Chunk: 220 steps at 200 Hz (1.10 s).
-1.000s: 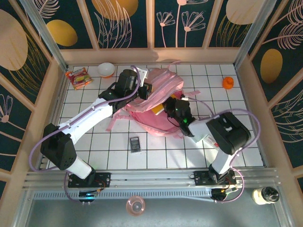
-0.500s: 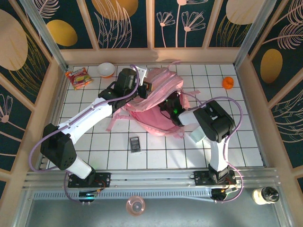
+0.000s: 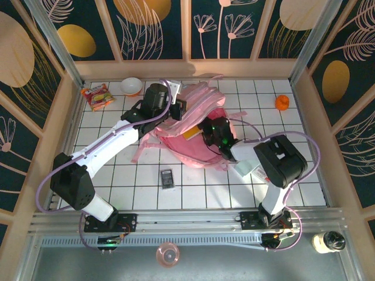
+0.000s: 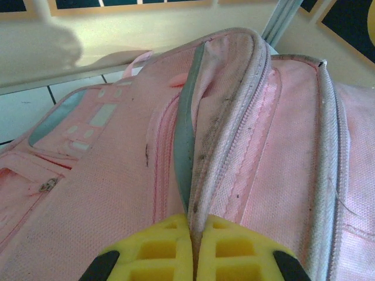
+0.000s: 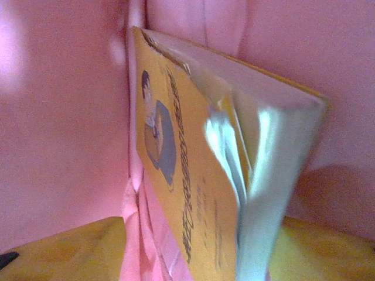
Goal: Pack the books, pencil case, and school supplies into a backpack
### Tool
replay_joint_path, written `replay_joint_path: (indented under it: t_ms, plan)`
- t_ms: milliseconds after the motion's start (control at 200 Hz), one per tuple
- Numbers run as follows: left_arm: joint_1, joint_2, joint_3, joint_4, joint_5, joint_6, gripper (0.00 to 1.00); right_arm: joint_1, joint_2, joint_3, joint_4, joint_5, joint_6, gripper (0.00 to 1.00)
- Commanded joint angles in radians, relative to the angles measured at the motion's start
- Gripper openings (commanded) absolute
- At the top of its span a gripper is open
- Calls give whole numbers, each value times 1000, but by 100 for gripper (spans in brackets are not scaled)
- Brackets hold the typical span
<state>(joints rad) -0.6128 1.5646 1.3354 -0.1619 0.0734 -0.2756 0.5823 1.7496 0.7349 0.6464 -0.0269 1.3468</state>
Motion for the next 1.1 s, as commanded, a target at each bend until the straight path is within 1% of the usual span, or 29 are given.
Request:
replay_joint_path:
  t_ms: [0,80,175,315,340,415,430,470,535,636,751,821,926,1041,1051,1096]
  plan:
    - [23,-23,38,116,-31,-17,0,-12,-84,-62,-65,-11,-40,63]
    - [26,-24,31,116,-29,-14,0,-14,-154,-122,-92,-8,-66,63]
    - [28,-24,15,118,-25,-9,0,-16,-277,-189,-123,3,-101,63]
    - [27,-28,-27,144,1,7,0,-21,-497,-191,-356,39,-218,63]
    - [28,-27,-35,150,8,15,0,-23,-541,-193,-396,69,-232,63]
    - [26,-22,-67,173,66,56,0,-29,-678,-205,-505,110,-263,63]
    - [24,-20,-74,177,70,69,0,-59,-705,-207,-519,116,-270,63]
    - [13,-11,-88,182,76,99,0,-87,-775,-215,-572,136,-294,62]
    - [-14,16,-100,167,81,185,0,-139,-875,-218,-652,164,-329,62]
    - [-60,83,-104,124,63,275,0,-206,-995,-216,-719,186,-401,62]
    - [-84,143,-153,136,72,325,0,-231,-1047,-200,-737,183,-532,62]
    - [-99,203,-199,161,51,357,0,-232,-1054,-190,-745,186,-604,62]
    - [-126,273,-233,152,21,395,0,-232,-1058,-185,-728,175,-681,62]
    - [-136,300,-248,148,24,382,0,-231,-1055,-196,-668,124,-765,61]
    - [-136,296,-250,150,25,380,1,-232,-1055,-197,-662,118,-773,61]
    - [-136,275,-257,164,22,358,13,-232,-1053,-202,-634,86,-818,61]
